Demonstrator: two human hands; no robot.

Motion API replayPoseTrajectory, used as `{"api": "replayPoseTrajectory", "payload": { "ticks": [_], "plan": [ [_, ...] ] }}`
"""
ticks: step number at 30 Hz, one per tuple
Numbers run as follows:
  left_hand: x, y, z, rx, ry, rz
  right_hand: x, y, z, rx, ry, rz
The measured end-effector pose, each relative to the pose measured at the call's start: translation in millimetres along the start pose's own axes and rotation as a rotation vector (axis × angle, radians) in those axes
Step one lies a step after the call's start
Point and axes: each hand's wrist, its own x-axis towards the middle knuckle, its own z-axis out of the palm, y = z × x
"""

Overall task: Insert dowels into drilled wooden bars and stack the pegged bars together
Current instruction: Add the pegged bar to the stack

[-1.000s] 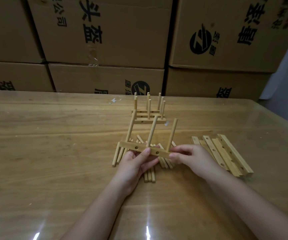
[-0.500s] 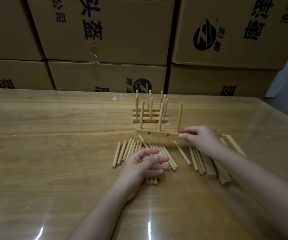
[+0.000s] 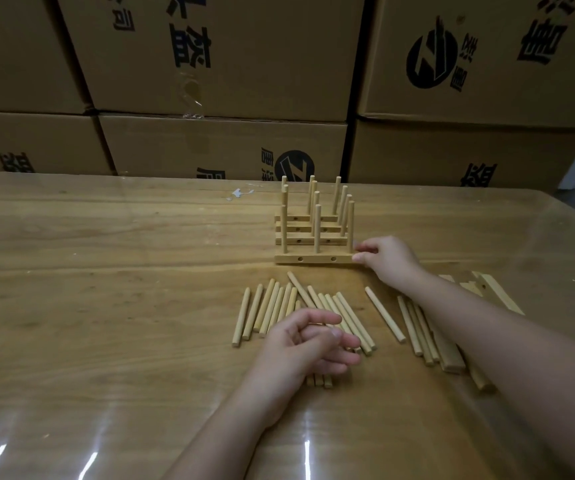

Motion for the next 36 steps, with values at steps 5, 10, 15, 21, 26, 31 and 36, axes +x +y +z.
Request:
{"api": "replayPoseTrajectory", "payload": {
  "ticks": [5, 10, 15, 21, 26, 31, 36],
  "plan": [
    [0.4, -0.4, 0.8, -0.001, 0.001, -0.007, 8.7, -2.0, 6.8, -0.018, 0.016, 0.038],
    [0.5, -0.8, 0.0, 0.001, -0.001, -0.005, 14.1, -5.1, 10.9, -0.061, 0.048, 0.039],
    [0.7, 1.3, 0.7, -0.011, -0.005, -0.004, 19.4, -6.3, 13.3, -0.049, 0.056, 0.064],
    [0.6, 1.8, 0.2, -0.015, 0.001, -0.006, 25.6, -9.5, 13.3, -0.063, 0.053, 0.081],
    [-0.2, 1.0, 0.2, -0.007, 0.000, -0.010, 34.0, -13.0, 14.7, -0.117, 0.055, 0.099],
    [-0.2, 1.4, 1.4, -0.007, 0.003, -0.015, 43.8, -15.5, 16.9, -0.142, 0.076, 0.124],
    [0.1, 2.8, 0.7, -0.017, 0.003, -0.024, 51.1, -18.2, 19.2, -0.150, 0.084, 0.149]
  ]
}}
